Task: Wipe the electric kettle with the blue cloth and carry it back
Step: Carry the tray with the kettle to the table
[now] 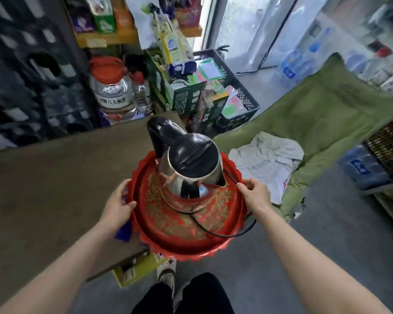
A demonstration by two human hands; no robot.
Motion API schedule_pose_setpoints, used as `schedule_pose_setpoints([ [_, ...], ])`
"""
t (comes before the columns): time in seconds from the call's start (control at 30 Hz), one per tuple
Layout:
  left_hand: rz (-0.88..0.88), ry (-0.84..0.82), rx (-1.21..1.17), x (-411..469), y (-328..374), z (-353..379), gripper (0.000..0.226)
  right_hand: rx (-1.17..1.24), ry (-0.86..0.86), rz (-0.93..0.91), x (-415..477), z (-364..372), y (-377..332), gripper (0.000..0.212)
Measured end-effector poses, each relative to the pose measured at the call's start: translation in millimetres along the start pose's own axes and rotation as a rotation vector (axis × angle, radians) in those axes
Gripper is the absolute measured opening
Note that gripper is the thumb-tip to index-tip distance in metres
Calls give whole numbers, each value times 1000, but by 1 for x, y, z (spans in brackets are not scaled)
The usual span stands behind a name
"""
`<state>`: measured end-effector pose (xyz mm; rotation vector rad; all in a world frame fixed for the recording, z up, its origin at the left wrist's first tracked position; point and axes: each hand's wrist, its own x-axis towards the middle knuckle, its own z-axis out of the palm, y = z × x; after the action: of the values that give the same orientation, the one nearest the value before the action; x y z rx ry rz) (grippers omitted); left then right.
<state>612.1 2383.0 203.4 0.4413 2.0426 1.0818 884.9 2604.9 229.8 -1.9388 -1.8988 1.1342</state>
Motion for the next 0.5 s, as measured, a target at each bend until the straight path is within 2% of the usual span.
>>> schedule_pose_setpoints([
  [0.1, -42, 84, -44, 39, 2, 3, 62, -49, -49, -57, 60, 26, -33, 24],
  [0.27, -11, 184, -60, 104, -5, 5, 63, -157, -141, -164, 158, 85, -84, 28],
  [0.5, -75, 282, -21, 171, -27, 7, 69, -224, -209, -259, 247, 152, -130, 25],
])
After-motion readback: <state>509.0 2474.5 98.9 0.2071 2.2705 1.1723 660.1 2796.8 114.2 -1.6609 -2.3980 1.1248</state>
